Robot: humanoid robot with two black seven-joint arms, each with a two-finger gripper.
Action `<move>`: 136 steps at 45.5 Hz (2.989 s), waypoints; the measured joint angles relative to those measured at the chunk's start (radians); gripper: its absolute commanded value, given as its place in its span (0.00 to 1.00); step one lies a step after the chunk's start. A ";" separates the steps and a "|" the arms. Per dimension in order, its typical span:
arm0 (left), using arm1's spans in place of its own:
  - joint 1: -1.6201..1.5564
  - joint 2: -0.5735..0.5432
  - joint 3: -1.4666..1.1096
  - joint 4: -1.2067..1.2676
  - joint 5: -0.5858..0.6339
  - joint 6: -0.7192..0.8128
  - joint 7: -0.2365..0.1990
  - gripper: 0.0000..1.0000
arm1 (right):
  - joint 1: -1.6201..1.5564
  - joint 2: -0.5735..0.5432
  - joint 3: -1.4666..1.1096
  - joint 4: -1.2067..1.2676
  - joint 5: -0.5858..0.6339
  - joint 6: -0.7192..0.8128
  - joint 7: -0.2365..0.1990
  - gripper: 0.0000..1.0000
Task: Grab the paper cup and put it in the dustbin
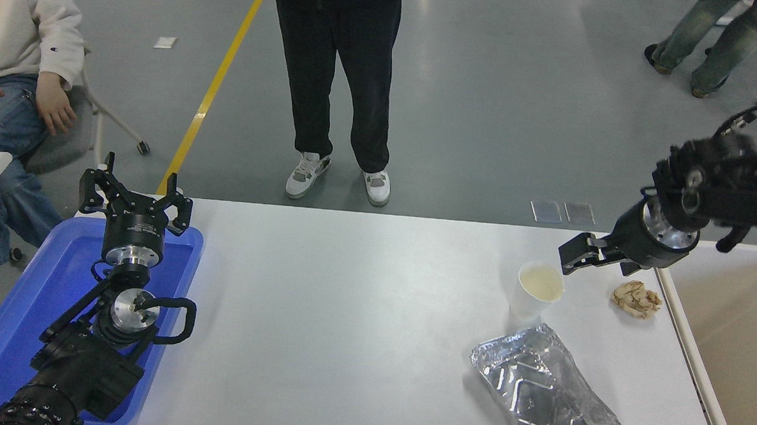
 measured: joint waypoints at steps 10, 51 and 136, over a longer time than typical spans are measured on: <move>0.000 0.000 0.000 0.000 0.000 0.000 0.000 0.99 | -0.092 0.039 0.019 -0.111 -0.017 -0.024 -0.001 1.00; 0.000 0.000 0.000 0.000 0.000 0.000 0.000 0.99 | -0.285 0.160 0.070 -0.335 -0.011 -0.082 0.002 0.75; 0.000 0.000 0.000 0.000 0.000 0.000 0.000 0.99 | 0.030 -0.028 0.151 -0.105 -0.005 0.099 0.002 0.00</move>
